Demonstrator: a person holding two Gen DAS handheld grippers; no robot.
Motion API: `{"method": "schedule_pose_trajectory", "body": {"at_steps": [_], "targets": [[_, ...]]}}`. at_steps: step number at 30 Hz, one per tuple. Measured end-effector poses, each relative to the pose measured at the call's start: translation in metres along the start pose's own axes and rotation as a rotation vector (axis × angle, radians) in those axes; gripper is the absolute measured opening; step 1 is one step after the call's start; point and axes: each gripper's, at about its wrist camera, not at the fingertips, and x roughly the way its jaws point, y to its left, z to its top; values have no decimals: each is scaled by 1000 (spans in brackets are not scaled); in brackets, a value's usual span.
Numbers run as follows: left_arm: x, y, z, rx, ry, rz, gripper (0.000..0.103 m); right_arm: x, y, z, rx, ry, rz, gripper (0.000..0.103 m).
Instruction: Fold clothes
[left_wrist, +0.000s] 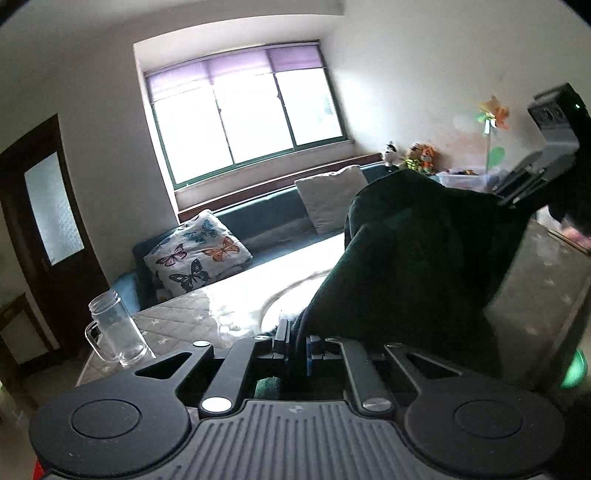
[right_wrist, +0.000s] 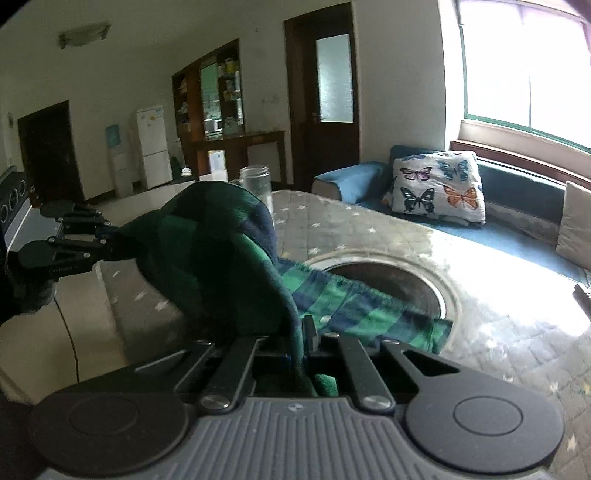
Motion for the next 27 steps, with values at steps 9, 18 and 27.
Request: {"method": "schedule_pose_trajectory", "body": {"at_steps": [9,18,27], "targets": [[131,58,21,-78,160,-13,9,96,-67,46,95,61,-26,4],[241,90,-15,-197,389,0,16,213,-130,31,233,192,-83,17],[249,105,-28,-240,417,65,57,205,-157,14,315,146,-234,29]]}}
